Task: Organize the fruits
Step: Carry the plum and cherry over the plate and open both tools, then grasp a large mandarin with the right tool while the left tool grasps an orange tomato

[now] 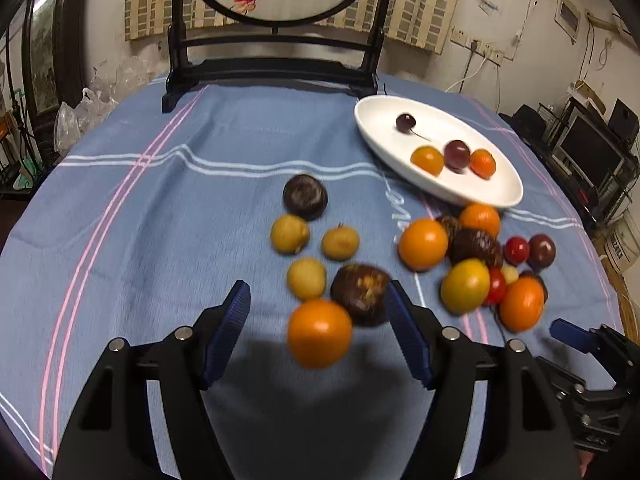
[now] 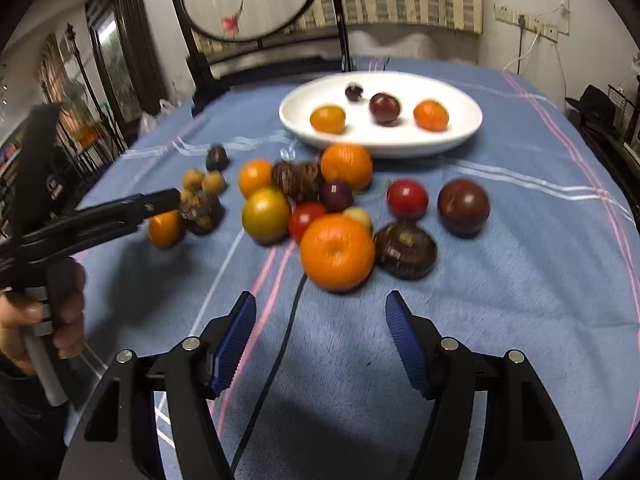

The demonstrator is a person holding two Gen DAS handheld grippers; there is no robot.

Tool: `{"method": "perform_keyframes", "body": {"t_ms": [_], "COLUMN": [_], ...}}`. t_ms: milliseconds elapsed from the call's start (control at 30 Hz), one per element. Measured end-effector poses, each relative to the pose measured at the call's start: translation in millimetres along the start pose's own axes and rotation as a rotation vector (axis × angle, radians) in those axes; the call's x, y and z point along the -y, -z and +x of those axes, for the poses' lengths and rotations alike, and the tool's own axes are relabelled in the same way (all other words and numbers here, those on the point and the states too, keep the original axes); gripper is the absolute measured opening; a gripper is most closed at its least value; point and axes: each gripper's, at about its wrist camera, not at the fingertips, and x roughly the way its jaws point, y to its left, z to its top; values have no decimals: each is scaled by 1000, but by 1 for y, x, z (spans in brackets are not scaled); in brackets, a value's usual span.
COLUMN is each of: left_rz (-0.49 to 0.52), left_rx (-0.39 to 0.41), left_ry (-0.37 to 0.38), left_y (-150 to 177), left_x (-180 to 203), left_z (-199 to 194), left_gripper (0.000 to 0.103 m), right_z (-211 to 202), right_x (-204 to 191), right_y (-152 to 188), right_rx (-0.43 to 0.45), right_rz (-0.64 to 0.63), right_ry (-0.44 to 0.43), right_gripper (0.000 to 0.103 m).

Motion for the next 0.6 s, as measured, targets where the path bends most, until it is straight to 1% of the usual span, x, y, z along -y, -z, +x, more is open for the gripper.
{"method": "perform_keyframes", "body": {"t_ms": [167,233,333,400,433,567,600], "left_rz": [15,20,32,50,56,69,69], "left_rx": [-18,-27,-45,-49,-50,-67,-72], "left_ry": [1,0,-5,-13,-18,-29,-31], "left_y": [12,14,16,17,18,19,20], "left_x": [-3,-3,-2,1,2,4,4], "left_z": [-2,-1,2,3,4,10,12], "left_gripper": [68,68,68,68,68,68,67], "right_z": [18,25,35,37,37,31,29], "right_x": [-4,-7,-7,-5,-3,8,10], "right_y": [-8,-14,-20,-23,-23,-18,-17], "right_rx": [-44,-51,-52,-38,-33,-16,-13], "right_rz": [12,13,23,28,35,86,94], "right_ry": [32,50,75,93,88,21,7], "right_gripper": [65,62,56,45,45,44,44]}}
